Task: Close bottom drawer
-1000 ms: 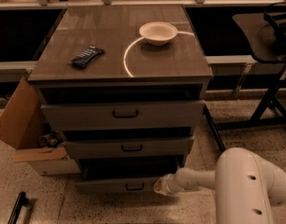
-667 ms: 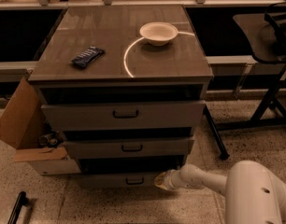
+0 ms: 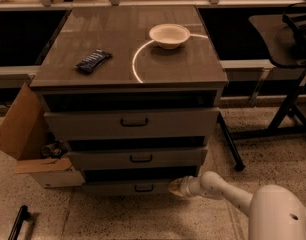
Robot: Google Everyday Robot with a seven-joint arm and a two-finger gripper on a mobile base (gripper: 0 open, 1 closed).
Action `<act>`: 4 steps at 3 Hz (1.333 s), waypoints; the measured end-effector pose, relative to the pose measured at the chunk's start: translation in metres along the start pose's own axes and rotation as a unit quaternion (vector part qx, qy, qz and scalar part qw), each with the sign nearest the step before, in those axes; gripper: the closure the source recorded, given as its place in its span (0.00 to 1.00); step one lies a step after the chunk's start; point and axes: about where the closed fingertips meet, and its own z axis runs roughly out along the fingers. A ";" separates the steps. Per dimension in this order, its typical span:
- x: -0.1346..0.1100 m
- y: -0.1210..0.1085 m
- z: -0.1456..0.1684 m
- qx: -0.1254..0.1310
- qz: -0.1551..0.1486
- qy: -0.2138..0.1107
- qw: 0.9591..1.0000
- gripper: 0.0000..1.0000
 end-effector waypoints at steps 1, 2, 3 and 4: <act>0.003 -0.017 0.002 0.001 0.023 -0.014 1.000 1.00; 0.005 -0.023 0.002 -0.001 0.033 -0.019 0.999 1.00; -0.004 0.005 -0.025 -0.041 0.001 -0.044 0.998 1.00; -0.006 0.089 -0.077 -0.130 -0.062 -0.056 0.988 1.00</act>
Offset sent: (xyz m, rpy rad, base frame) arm 0.0314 -0.0190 -0.0004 0.0719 0.0360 -0.0590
